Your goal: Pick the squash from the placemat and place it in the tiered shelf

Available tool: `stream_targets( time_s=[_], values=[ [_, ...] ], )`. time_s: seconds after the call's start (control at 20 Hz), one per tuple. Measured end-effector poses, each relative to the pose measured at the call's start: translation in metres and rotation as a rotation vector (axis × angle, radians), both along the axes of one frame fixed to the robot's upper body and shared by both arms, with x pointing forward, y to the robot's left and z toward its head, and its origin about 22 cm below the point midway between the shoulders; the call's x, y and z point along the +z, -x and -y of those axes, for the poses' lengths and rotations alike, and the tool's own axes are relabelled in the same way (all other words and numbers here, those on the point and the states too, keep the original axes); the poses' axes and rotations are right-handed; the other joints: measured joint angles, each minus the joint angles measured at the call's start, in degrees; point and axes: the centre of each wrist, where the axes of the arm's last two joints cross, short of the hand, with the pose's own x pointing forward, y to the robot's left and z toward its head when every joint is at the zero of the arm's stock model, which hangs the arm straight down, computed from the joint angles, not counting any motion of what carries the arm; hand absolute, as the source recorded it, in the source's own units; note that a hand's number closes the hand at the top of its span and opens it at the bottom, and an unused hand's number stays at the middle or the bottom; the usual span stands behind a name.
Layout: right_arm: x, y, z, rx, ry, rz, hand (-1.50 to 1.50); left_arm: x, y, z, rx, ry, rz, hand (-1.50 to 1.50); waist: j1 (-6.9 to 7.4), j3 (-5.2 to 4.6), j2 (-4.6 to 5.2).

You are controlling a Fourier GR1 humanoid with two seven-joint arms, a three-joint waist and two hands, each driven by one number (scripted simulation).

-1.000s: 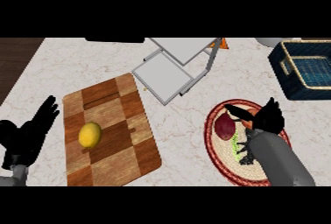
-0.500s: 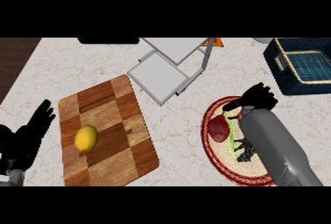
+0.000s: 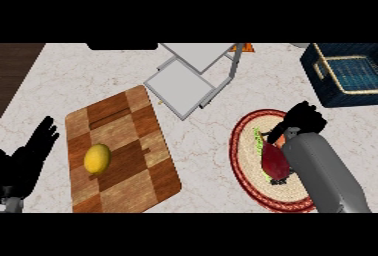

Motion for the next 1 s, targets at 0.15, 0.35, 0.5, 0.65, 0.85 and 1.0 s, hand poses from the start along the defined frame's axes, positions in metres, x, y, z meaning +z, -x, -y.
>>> stream_targets(
  time_s=[0.15, 0.35, 0.5, 0.65, 0.85, 1.0],
  values=[
    [-0.002, 0.007, 0.004, 0.002, 0.007, -0.009, -1.5, 0.002, 0.0, 0.002, -0.01, -0.002, 0.004, 0.0, 0.18, 0.05, 0.11],
    [-0.003, 0.015, 0.007, 0.006, 0.011, -0.009, -1.5, -0.001, 0.003, 0.005, -0.013, -0.002, 0.006, 0.0, 0.37, 0.08, 0.23],
    [-0.008, 0.014, 0.016, -0.005, 0.014, -0.025, -1.5, 0.002, 0.001, 0.003, -0.014, -0.001, 0.005, 0.0, 0.63, 0.08, 0.34],
    [-0.01, 0.017, 0.019, -0.005, 0.008, -0.029, -1.5, 0.002, -0.001, 0.002, -0.013, -0.006, 0.007, 0.0, 0.68, 0.05, 0.34],
    [-0.015, 0.015, 0.024, -0.024, -0.012, -0.044, 1.5, -0.002, -0.001, 0.006, -0.015, -0.011, 0.01, 0.0, 0.86, -0.04, 0.25],
    [-0.017, 0.016, 0.03, -0.039, -0.043, -0.041, 1.5, 0.002, 0.0, 0.005, -0.021, -0.009, 0.015, 0.0, 0.94, -0.1, 0.13]
  ],
)
